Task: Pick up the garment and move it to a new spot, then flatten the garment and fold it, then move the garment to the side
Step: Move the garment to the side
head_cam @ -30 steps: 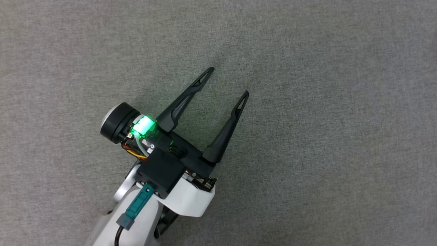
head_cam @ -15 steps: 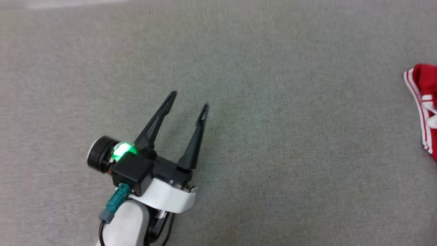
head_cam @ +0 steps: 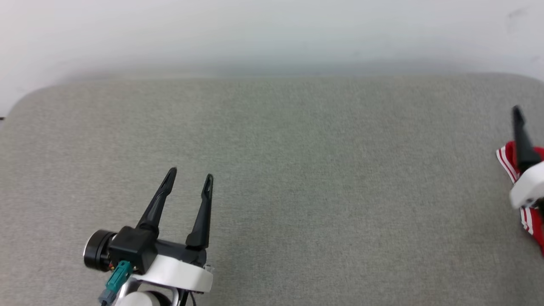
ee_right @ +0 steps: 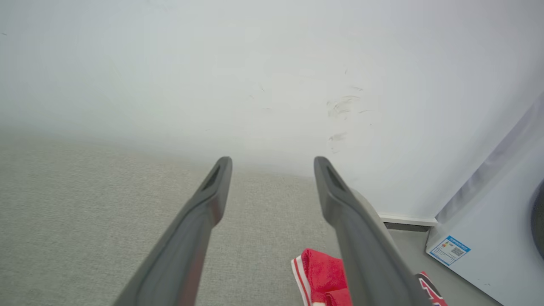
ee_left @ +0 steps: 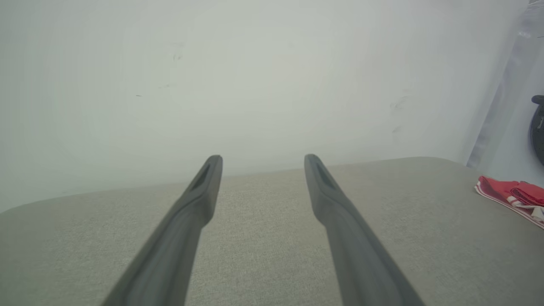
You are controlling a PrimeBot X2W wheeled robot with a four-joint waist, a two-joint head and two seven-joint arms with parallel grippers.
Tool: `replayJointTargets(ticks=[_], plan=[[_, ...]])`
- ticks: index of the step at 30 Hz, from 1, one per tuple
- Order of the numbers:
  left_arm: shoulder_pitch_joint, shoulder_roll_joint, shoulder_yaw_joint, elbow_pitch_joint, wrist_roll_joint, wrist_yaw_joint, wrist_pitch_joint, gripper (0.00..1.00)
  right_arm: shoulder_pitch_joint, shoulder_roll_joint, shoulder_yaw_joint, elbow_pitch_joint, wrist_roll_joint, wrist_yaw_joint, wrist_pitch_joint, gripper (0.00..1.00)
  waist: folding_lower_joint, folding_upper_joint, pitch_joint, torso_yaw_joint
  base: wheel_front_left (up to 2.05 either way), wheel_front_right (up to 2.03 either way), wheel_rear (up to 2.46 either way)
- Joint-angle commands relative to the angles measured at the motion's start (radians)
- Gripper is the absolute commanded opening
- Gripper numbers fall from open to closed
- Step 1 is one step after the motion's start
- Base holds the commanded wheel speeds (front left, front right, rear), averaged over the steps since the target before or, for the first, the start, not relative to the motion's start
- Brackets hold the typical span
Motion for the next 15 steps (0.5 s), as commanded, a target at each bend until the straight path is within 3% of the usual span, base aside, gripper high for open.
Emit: replayJointTargets(ticks=[1, 9, 15], plan=[[0.016, -0.001, 0.007, 0.003, -0.004, -0.001, -0.002, 1.0, 0.03, 0.017, 0.0, -0.022, 0.006, -0.002, -0.011, 1.0, 0.0002, 0.0, -0.036, 0.026, 0.0, 0.0, 0.0], [0.073, -0.019, 0.046, 0.032, -0.004, -0.008, -0.002, 1.0, 0.251, 0.171, -0.022, -0.218, 0.046, -0.002, -0.09, 1.0, 0.0002, 0.0, -0.085, 0.058, 0.0, 0.0, 0.0], [0.107, -0.031, 0.069, 0.061, 0.001, -0.012, -0.002, 1.0, 0.392, 0.259, 0.027, -0.245, 0.086, -0.001, -0.198, 1.0, 0.0002, 0.0, -0.098, 0.081, 0.0, 0.0, 0.0]])
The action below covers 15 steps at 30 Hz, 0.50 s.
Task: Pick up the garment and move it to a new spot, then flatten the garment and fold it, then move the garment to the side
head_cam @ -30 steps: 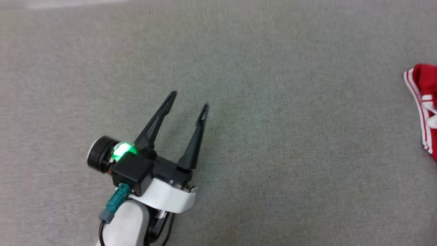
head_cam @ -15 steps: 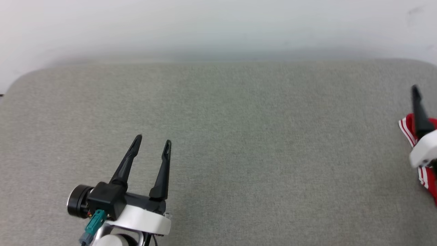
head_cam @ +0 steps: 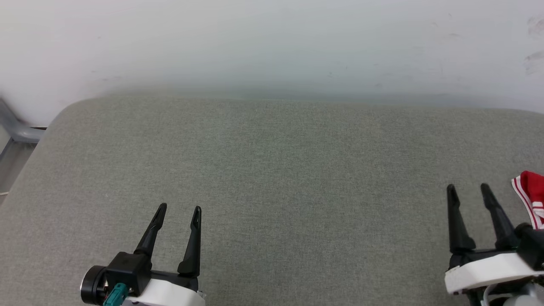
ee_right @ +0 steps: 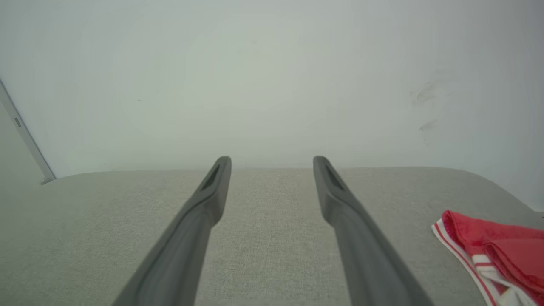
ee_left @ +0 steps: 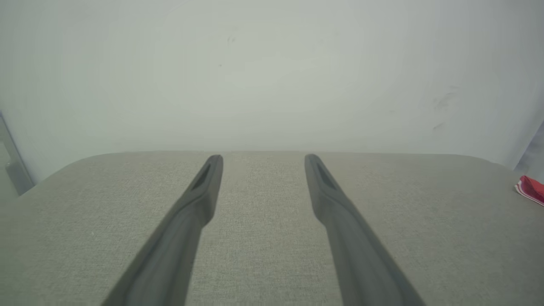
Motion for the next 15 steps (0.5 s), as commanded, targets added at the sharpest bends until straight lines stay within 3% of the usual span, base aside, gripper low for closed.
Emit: replayJointTargets(ticks=[1, 15], plan=[[0.008, -0.003, 0.0, 0.001, 0.006, -0.004, -0.002, 1.0, 0.017, 0.005, 0.014, 0.008, 0.003, -0.001, -0.011, 1.0, 0.0002, 0.0, 0.0, 0.004, 0.0, 0.0, 0.0], [0.02, -0.01, -0.013, 0.026, 0.034, -0.004, -0.002, 1.0, 0.034, 0.037, 0.049, 0.055, -0.009, -0.001, -0.055, 1.0, 0.0002, 0.0, 0.008, 0.014, 0.0, 0.0, 0.0]])
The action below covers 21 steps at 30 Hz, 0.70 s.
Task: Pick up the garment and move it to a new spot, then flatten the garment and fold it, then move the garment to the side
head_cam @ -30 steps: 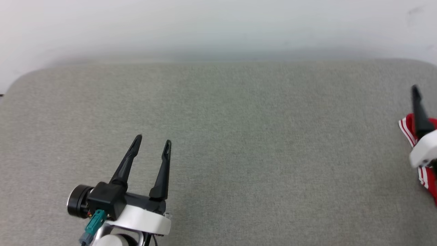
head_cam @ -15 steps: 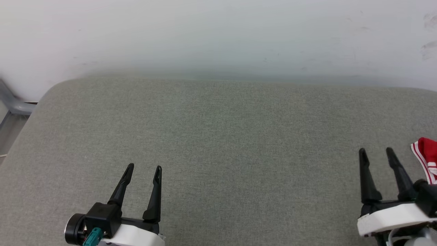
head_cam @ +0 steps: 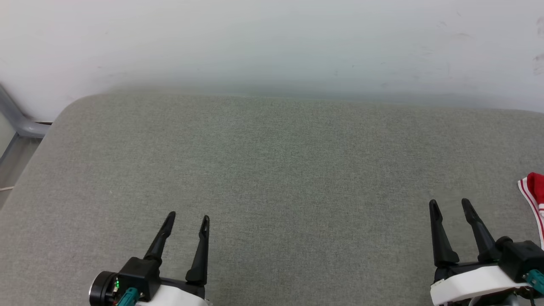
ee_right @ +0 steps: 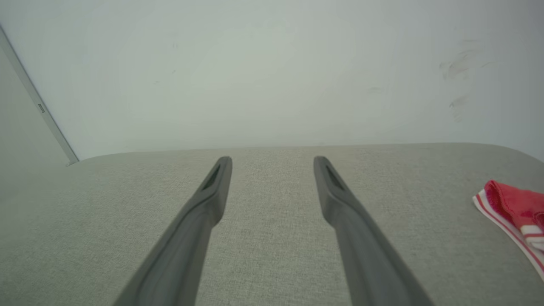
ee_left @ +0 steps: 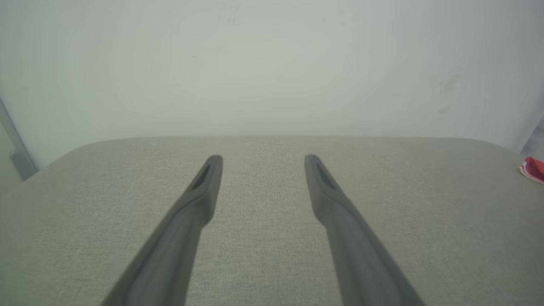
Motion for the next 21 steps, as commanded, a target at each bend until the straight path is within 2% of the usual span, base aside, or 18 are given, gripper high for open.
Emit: replayJointTargets(ticks=[1, 21], plan=[[0.004, -0.002, -0.006, 0.003, 0.006, -0.003, -0.002, 1.0, -0.005, 0.006, -0.005, -0.006, -0.008, -0.001, -0.005, 1.0, 0.0, 0.0, 0.0, -0.002, 0.0, 0.0, 0.0], [-0.004, -0.002, -0.017, 0.016, -0.008, -0.005, -0.002, 1.0, 0.003, 0.021, -0.013, -0.018, -0.028, -0.001, -0.004, 1.0, 0.0, 0.0, 0.002, -0.013, 0.0, 0.0, 0.0]])
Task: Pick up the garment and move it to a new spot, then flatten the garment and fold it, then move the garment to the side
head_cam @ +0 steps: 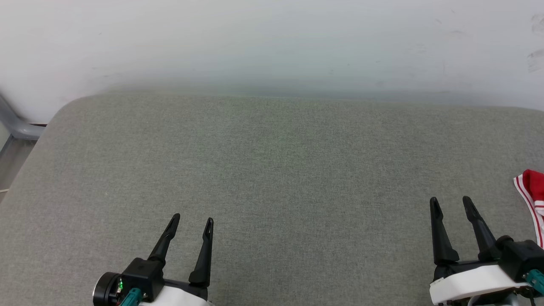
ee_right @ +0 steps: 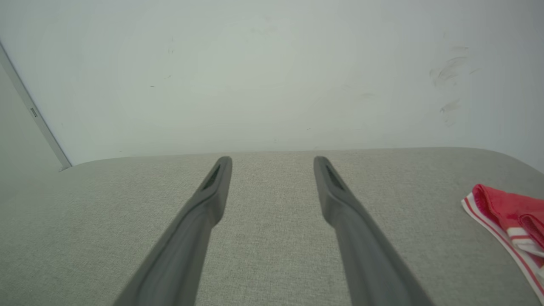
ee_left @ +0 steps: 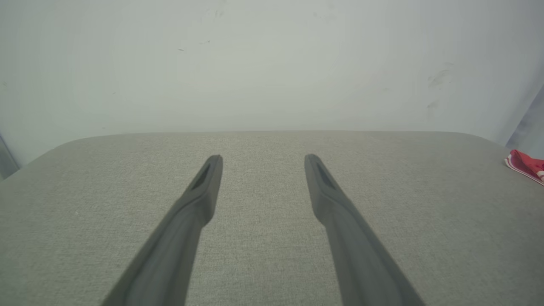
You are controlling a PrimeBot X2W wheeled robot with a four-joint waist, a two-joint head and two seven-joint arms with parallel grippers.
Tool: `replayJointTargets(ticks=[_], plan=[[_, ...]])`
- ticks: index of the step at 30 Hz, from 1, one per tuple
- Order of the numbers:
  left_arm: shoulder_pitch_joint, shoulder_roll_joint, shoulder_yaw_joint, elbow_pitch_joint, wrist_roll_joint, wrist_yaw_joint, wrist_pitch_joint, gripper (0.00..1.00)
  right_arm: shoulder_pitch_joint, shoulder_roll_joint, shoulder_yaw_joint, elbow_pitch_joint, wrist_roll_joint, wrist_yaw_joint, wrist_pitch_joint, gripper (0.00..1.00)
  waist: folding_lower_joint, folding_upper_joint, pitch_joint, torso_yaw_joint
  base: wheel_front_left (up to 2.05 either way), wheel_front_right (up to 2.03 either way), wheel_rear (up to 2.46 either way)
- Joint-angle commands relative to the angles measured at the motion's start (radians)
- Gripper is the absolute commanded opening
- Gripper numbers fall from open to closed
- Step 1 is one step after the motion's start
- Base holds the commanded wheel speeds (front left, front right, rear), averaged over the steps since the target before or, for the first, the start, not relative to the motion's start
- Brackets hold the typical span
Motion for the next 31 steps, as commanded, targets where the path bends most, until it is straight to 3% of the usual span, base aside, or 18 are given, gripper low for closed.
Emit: replayJointTargets(ticks=[1, 11, 12, 18, 31], plan=[[-0.004, -0.001, 0.0, 0.003, -0.006, -0.001, -0.002, 1.0, 0.003, 0.005, 0.0, 0.0, -0.006, -0.001, -0.003, 1.0, 0.0, 0.0, 0.0, 0.0, 0.0, 0.0, 0.0], [-0.005, -0.001, 0.0, 0.004, -0.011, -0.002, -0.002, 1.0, 0.004, 0.007, 0.005, 0.003, -0.01, -0.001, -0.003, 1.0, 0.0, 0.0, 0.003, -0.003, 0.0, 0.0, 0.0], [0.001, 0.0, -0.002, 0.007, -0.008, 0.0, 0.0, 0.0, 0.001, 0.001, 0.004, 0.006, -0.003, 0.0, 0.0, 0.0, 0.0, 0.0, 0.003, -0.003, 0.0, 0.0, 0.0], [0.01, 0.003, -0.002, 0.025, -0.085, 0.004, 0.01, 0.0, -0.001, 0.002, -0.001, 0.037, 0.067, 0.0, 0.02, 0.0, 0.0, 0.0, 0.002, -0.005, 0.0, 0.0, 0.0], [-0.026, 0.02, 0.013, 0.058, -0.356, 0.002, 0.059, 0.0, -0.021, 0.003, -0.012, 0.05, 0.306, 0.0, 0.083, 0.0, 0.0, 0.0, -0.001, -0.012, 0.0, 0.0, 0.0]])
